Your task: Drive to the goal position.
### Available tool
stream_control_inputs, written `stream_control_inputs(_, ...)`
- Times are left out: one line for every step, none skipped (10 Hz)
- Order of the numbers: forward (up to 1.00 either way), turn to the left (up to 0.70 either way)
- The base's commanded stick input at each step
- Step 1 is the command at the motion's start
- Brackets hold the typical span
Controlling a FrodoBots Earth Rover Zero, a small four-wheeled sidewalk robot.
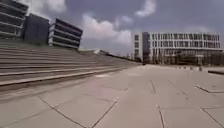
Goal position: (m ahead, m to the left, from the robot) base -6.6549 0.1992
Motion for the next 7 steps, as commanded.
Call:
stream_control_inputs(0.7,0.0)
stream_control_inputs(0.7,0.0)
stream_control_inputs(0.7,0.0)
stream_control_inputs(0.7,0.0)
stream_control_inputs(0.7,0.0)
stream_control_inputs(0.7,0.0)
stream_control_inputs(0.7,0.0)
